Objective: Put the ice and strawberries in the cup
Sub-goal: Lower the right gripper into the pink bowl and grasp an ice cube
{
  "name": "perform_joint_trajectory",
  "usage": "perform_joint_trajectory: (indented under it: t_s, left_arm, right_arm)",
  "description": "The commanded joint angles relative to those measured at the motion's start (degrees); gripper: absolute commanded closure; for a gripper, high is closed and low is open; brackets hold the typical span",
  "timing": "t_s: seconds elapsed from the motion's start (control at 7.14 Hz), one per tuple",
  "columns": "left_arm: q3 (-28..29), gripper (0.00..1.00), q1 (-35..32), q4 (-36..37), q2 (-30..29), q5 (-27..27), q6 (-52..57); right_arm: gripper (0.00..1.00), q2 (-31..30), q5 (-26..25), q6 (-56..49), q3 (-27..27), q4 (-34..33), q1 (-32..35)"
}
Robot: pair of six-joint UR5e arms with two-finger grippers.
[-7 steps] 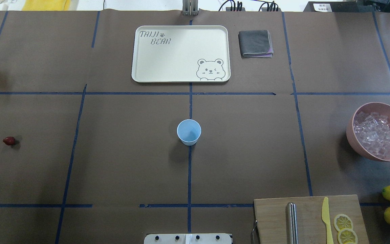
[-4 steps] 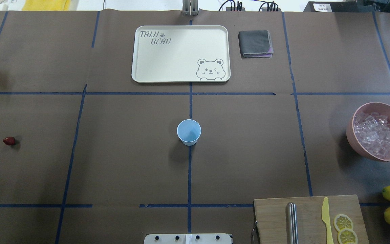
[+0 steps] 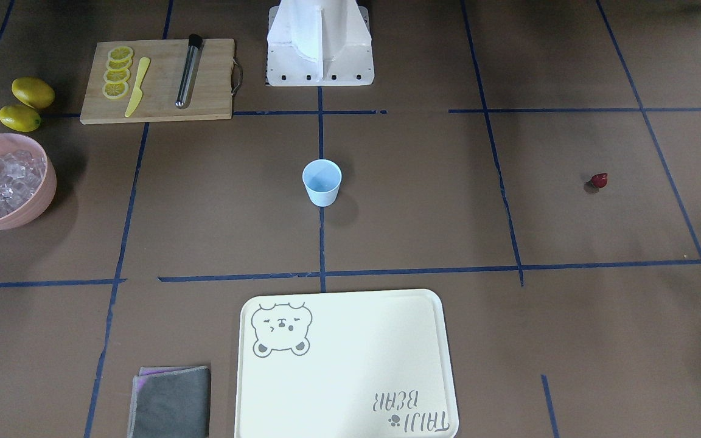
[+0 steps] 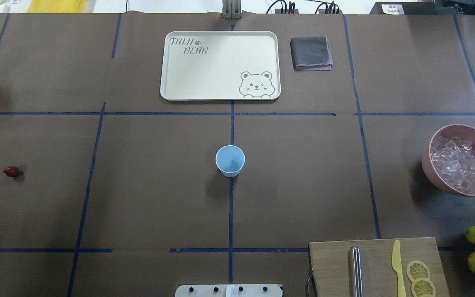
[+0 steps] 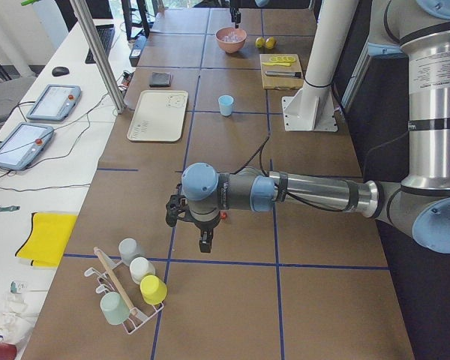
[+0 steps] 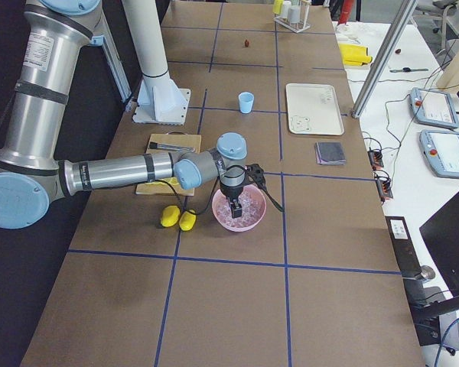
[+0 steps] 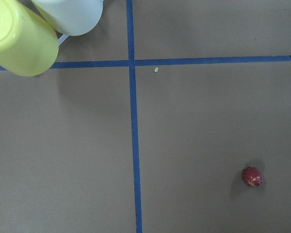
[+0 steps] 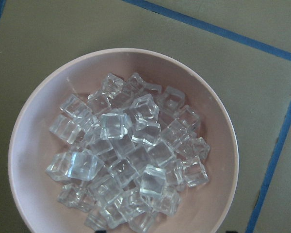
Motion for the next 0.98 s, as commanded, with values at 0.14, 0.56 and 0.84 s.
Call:
perform_joint_trajectory:
  t_s: [0.14,0.56,0.84]
  left_arm:
    - [-0.2,0.0,0.0,0.0,0.1,0.0,-0.1]
    - [-0.3,0.0,0.0,0.0,0.1,-0.1,-0.1]
    - [-0.3,0.0,0.0,0.0,0.1,-0.1,-0.1]
  right_arm:
    - [0.2,1.4,-0.1,0.0,-2.1,0.0,-1.7]
    - [0.2,3.8,-0.9,0.0,-4.8,0.0,-2.9]
    - [0.21,3.8,-0.9,0.1,-5.0,0.1,-3.1]
